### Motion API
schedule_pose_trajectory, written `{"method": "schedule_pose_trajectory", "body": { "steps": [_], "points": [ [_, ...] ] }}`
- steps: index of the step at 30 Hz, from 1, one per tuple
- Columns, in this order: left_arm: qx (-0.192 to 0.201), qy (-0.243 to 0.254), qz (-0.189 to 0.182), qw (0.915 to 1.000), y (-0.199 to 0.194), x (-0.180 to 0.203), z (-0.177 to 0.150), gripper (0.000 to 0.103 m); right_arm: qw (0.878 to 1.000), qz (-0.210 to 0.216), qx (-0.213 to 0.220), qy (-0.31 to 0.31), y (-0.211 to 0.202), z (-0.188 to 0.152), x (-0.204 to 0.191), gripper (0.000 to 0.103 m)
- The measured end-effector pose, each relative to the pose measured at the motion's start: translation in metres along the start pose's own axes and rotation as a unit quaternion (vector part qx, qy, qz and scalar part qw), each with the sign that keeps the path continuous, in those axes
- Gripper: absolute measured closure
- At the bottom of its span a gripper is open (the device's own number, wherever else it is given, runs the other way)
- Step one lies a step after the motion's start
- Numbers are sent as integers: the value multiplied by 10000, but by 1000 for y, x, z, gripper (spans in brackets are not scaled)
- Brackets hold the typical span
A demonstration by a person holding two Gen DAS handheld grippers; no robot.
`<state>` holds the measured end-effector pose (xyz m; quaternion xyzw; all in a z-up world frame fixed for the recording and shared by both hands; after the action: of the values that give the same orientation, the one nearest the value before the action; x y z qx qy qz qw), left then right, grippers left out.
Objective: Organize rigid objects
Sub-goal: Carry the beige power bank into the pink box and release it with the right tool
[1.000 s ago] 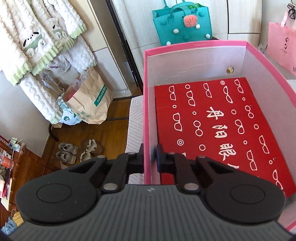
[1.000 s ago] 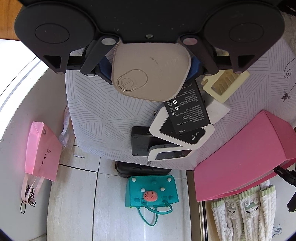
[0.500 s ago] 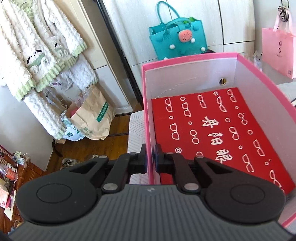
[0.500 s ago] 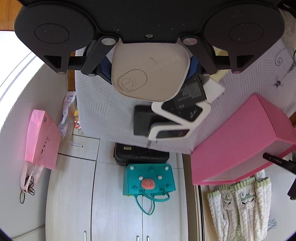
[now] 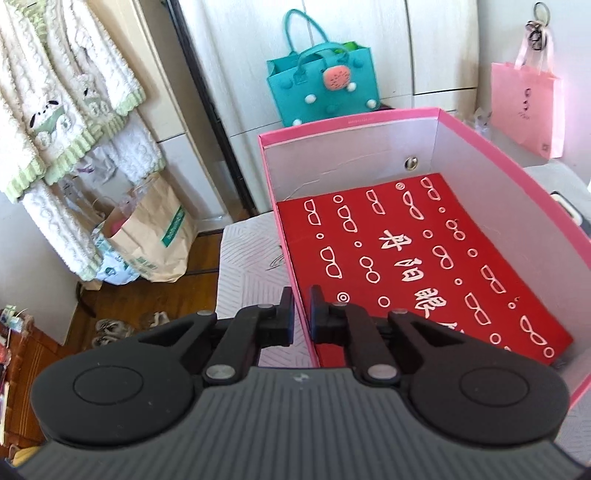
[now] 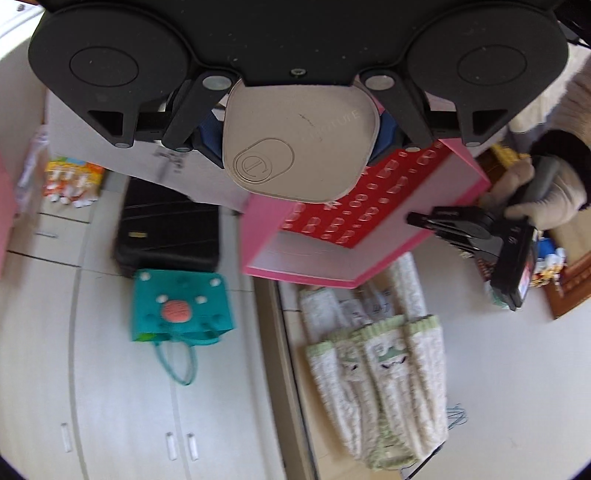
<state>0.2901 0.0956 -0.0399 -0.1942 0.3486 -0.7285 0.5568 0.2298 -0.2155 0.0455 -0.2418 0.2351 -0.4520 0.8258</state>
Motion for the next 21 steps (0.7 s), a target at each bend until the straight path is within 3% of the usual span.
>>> {"method": "schedule_pose_trajectory", "body": {
  "steps": [6, 8, 11, 21],
  "points": [
    [-85, 83, -190, 9997, 0, -16, 1, 97, 9966, 528, -631, -37, 48, 30, -45, 22],
    [-224, -102, -312, 9992, 3, -19, -1, 97, 9939, 679, -865, -53, 66, 40, -58, 22],
    [-496, -438, -484, 9966, 9, -20, -9, 97, 9917, 650, -1094, -196, 100, 55, -72, 22],
    [-168, -911, -373, 9950, 13, -22, -10, 97, 9802, 344, -1949, -59, 209, 73, -86, 22]
  ]
}}
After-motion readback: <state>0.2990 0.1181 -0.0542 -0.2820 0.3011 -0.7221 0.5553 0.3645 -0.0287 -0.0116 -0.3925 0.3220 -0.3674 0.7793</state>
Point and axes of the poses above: each gripper's, at about its wrist camera, not at the fingertips, and y roughly the way its jaws point, x to its right, z to its top, the point moved 9 cm from there along y, roughly the way its jaws point, and after that the axes turned 5 degrees about -z, right-handed, at the moved point
